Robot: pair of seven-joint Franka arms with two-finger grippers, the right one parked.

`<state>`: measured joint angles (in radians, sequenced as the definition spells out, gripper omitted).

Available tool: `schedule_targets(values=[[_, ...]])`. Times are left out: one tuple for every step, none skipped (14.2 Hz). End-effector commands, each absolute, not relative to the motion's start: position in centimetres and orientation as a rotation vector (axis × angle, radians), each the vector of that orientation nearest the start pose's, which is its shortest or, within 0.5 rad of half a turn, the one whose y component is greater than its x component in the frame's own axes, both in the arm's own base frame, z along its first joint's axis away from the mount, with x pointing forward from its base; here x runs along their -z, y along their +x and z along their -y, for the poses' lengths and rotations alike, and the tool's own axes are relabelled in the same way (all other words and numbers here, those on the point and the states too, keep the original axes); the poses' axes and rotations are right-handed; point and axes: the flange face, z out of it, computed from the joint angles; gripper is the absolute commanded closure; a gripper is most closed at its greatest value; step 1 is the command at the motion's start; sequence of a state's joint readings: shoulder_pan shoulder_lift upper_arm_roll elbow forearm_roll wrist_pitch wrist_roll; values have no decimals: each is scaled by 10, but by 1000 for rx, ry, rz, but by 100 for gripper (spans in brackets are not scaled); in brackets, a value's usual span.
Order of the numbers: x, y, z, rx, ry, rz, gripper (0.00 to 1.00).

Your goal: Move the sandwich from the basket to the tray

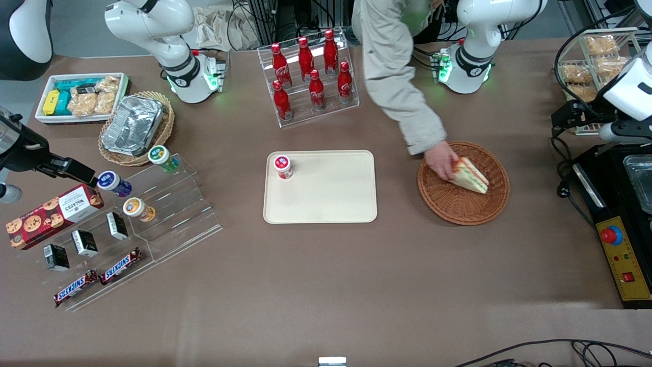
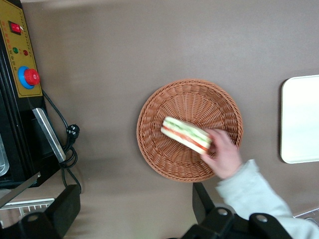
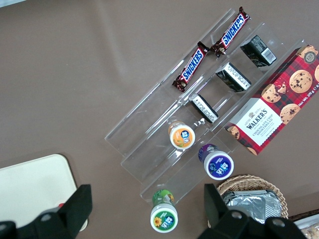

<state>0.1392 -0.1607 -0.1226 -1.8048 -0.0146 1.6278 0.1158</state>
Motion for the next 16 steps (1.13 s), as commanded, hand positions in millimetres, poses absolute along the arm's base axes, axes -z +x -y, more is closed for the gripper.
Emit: schedule_targets(values=[[-603,506,-3,-41,-3137,-152,0],[-603,506,-3,-41,-3137,-149,0],[-603,506,-3,-41,-3137,-152,1],[-603,507,-3,-39,-3137,-154,0],[-605,507,-4,-34,-3136,-154,0],[-605,507,-4,-34,-3138,-157,1],[-603,507,-4,-38,-3137,-154,0],[-600,507,-4,-51,-3135,-157,0],[-586,506,-6,-110,-3141,-149,0],[-578,503,-6,-144,-3143,-165,0],[-576,502,-7,-151,-3141,-148,0],[-575,502,-7,-156,-3141,-138,0],[-572,498,-5,-163,-3143,-137,0],[-566,493,-4,-168,-3156,-127,0],[-558,490,-3,-167,-3178,-112,0],[-550,484,-2,-145,-3187,-98,0]])
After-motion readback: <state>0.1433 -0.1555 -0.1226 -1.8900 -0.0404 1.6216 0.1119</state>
